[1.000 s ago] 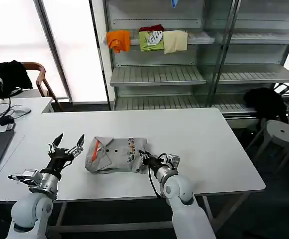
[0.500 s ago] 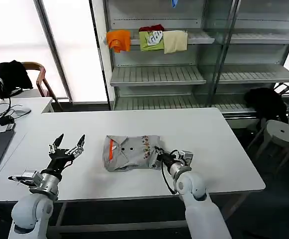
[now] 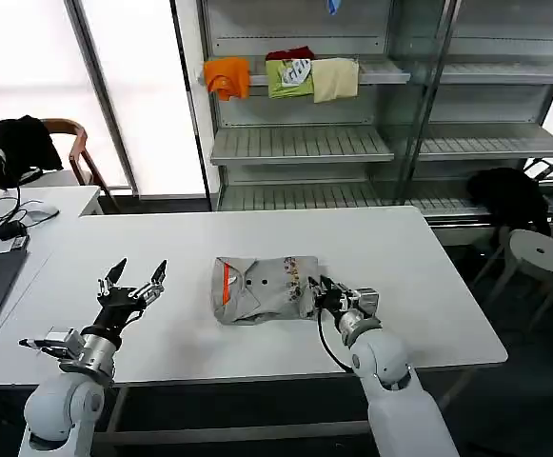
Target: Fold and organize the clothes.
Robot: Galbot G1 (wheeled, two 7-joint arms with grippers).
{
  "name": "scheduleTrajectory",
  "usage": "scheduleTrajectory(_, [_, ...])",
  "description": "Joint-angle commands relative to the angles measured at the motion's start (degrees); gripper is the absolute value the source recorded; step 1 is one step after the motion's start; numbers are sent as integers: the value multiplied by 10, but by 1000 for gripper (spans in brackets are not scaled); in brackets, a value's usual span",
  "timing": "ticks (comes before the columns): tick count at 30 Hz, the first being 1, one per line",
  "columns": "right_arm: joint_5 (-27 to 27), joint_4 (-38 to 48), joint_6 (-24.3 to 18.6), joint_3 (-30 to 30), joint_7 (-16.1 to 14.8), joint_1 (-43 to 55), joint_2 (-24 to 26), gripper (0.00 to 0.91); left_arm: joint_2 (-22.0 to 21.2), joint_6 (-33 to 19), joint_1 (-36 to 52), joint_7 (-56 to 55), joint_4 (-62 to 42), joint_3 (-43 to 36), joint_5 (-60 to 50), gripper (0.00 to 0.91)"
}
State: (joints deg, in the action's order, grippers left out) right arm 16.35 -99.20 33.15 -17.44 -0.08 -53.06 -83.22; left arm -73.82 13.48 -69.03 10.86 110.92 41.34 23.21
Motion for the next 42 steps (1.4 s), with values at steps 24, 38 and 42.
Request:
scheduleTrajectory(24, [-238,-50,0,19,-92,-78,7,907,10,-22,-42,-1,6,28,23,907])
scheduleTrajectory(38, [-198,-71,0,-36,-52,-121,18,907,1,-31,-60,-1,18,23,18,907])
scheduleTrajectory(42, [-161,-78,-1,-50,-41,-125,16,907,2,-33,-64,-1,19,23,18,907])
